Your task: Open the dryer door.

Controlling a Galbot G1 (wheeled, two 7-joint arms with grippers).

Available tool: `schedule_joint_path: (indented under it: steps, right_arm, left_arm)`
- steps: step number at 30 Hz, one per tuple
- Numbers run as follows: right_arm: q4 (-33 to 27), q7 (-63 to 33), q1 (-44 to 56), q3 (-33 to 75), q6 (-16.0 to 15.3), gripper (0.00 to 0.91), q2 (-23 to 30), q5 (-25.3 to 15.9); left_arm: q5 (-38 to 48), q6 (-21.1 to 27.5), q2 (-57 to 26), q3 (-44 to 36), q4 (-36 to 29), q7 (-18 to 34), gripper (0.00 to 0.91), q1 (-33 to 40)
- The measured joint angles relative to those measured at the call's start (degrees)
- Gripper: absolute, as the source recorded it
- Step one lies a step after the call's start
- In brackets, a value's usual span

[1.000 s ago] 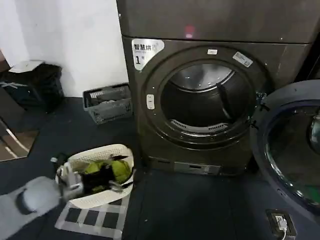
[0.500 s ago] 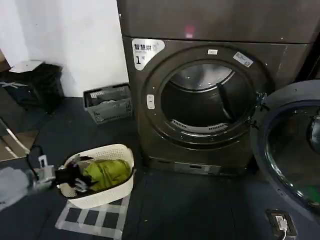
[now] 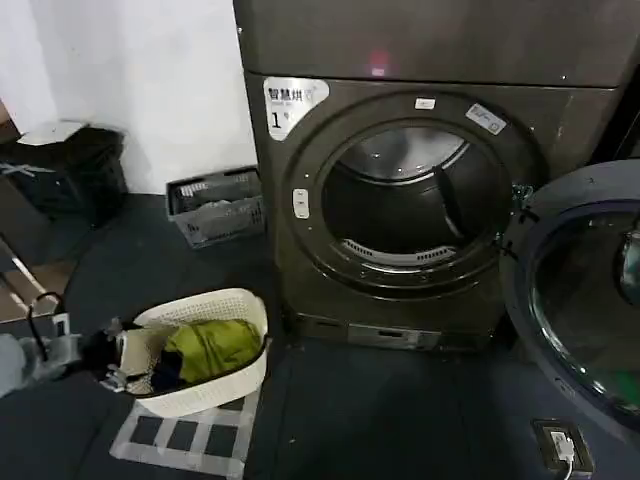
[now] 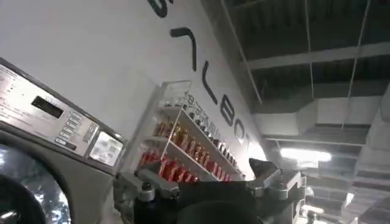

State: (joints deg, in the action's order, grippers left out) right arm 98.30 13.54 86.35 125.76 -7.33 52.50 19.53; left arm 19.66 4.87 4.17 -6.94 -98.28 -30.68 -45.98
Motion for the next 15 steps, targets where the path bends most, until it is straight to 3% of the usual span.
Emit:
schedule_joint_path:
  steps: [15]
  right_arm:
    - [-0.2,0.2,-0.1,-0.1,0.1,0.907,-0.5,0.1]
  left_arm:
    - [0.3,1.1,-0.5,0.3,3.0,0.2,0.907,0.1]
